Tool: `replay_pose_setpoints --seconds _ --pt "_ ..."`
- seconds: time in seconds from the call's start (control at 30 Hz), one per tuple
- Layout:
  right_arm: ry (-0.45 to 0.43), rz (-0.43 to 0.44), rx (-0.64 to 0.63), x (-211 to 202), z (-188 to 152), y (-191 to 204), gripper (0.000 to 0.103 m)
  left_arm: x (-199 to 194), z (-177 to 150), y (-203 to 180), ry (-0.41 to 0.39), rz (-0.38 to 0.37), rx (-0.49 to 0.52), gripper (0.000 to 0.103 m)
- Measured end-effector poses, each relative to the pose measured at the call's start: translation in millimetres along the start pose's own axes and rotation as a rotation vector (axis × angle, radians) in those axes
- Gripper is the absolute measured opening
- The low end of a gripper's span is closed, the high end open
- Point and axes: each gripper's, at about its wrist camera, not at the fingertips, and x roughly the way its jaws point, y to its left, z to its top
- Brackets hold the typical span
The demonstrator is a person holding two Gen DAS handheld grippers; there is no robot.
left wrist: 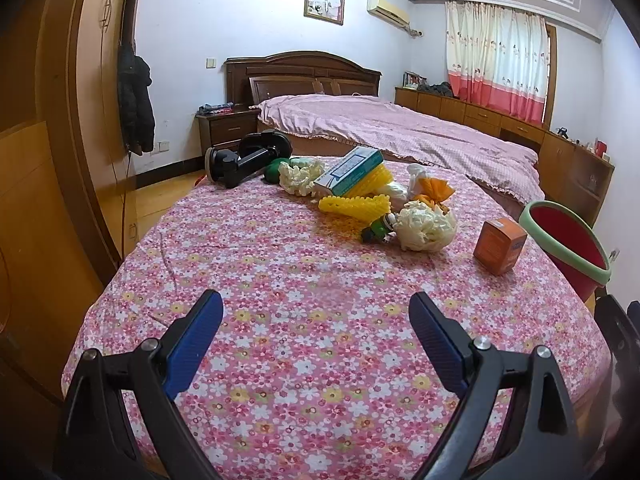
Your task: Collect trash
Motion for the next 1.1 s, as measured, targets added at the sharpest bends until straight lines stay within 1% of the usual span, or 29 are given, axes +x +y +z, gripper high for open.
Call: replay_pose_setpoints --seconds 1.1 --pt "0.009 0.002 0.006 0.9 1.2 -3.0 0.103 2.4 -0.3 3.4 0.000 0.013 -0.016 0.094"
